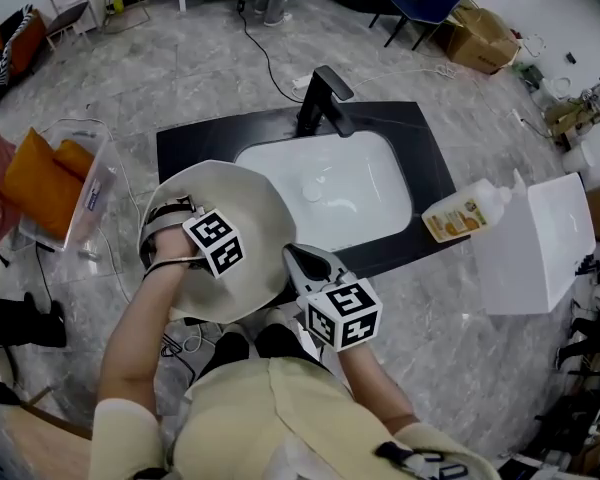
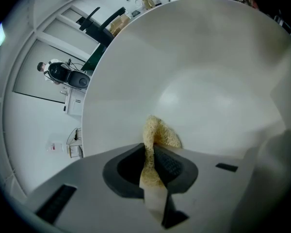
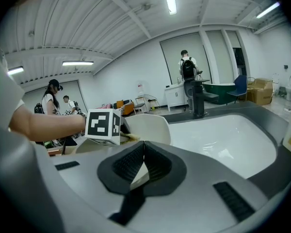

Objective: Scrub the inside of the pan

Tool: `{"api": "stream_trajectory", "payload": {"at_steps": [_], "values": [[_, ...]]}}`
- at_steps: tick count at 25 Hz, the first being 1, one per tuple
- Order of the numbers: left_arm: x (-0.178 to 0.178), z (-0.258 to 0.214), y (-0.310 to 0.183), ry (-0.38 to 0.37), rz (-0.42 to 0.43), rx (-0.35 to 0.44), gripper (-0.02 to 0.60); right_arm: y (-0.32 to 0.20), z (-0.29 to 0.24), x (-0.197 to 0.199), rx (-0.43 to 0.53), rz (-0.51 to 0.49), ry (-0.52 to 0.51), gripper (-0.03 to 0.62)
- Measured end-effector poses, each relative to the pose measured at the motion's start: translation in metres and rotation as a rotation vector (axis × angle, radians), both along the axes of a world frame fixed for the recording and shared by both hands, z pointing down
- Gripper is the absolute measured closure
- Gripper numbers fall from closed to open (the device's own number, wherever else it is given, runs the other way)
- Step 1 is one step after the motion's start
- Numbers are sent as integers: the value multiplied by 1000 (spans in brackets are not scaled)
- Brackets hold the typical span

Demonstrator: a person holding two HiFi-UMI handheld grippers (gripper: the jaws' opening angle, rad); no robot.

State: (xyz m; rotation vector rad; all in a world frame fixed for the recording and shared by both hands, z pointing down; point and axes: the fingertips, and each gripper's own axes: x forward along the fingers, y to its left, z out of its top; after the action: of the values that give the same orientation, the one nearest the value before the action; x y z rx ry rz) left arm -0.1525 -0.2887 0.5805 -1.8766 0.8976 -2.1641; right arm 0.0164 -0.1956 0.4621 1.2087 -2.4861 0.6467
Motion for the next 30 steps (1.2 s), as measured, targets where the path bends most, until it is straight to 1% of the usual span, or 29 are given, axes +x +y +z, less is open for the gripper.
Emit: {"api": "stream_trajectory", "payload": {"at_steps": [7, 12, 15, 22, 30], "values": [[17, 0, -12, 7, 34, 46, 528, 2, 2, 4, -3, 3, -2, 579], [24, -1, -10, 48, 58, 48, 529, 4, 1, 6, -4, 8, -5, 579], [30, -2, -4, 101, 59, 18, 529, 5, 2, 7, -5, 10, -3, 579], [45, -7, 18, 199, 66, -67, 529, 8, -2, 5, -3, 10, -3, 579], [56, -7, 44, 270, 82, -158, 528, 12, -2, 1, 1, 8, -1, 579]]}}
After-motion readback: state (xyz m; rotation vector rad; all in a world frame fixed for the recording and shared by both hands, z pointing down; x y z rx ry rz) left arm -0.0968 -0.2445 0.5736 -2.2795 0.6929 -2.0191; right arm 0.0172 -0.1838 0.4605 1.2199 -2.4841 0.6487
